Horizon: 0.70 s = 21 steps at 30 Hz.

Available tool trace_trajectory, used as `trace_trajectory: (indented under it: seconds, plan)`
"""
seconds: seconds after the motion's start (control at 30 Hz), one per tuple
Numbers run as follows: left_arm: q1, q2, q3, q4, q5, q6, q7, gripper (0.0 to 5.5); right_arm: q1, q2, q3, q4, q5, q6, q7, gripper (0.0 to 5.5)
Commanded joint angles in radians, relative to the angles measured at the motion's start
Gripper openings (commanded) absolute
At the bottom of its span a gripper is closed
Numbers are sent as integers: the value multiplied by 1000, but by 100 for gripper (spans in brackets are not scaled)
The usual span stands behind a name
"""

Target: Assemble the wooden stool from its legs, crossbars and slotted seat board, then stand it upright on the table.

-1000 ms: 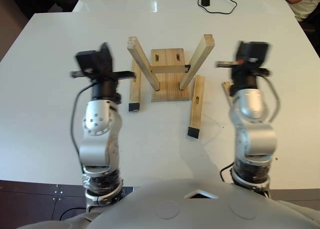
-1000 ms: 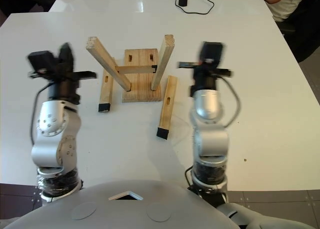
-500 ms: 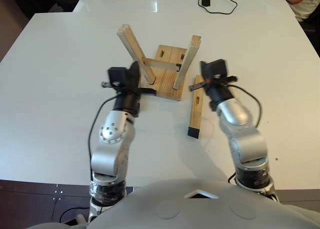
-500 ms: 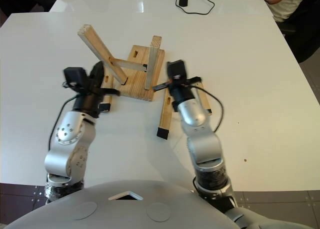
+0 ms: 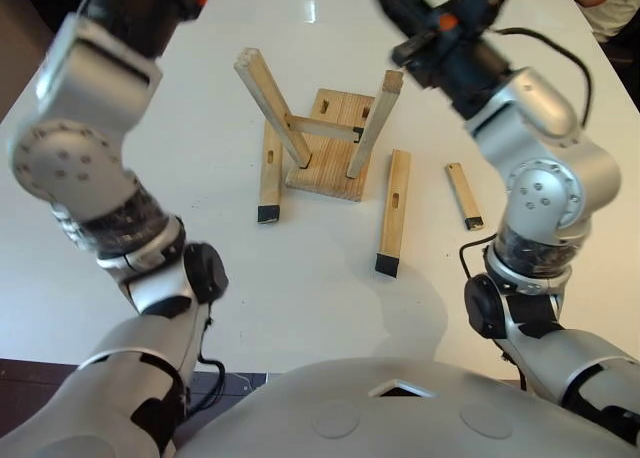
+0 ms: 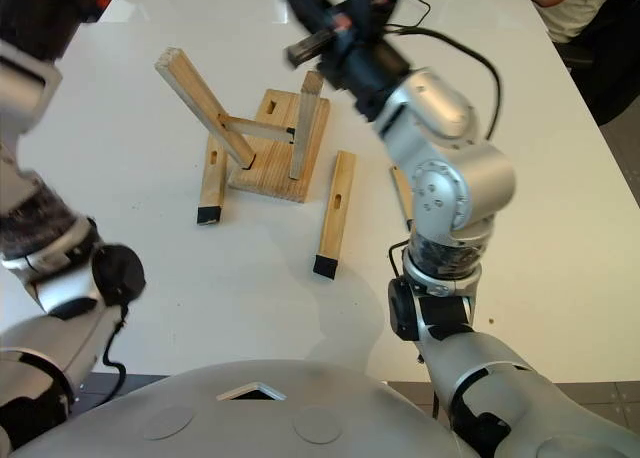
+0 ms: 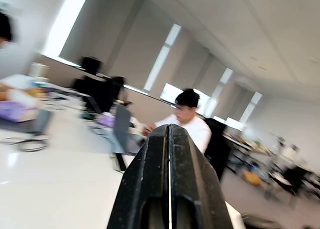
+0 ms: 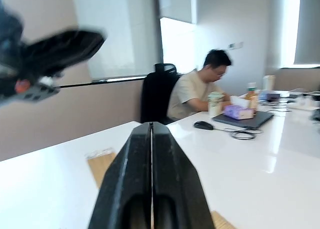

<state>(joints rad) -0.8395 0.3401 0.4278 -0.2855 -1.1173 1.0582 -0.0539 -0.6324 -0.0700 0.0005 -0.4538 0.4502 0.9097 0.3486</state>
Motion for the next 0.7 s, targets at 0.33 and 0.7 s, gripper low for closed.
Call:
trace_trajectory:
  seconds: [0.33, 0.7]
  plan:
    - [44, 64, -137, 314, 135, 5, -152, 0, -106, -35, 3, 189, -9, -80, -11, 4]
    - [140, -39, -47, 253, 51, -89, -117, 0, -47, -50, 23, 308, -2, -179, 24, 4]
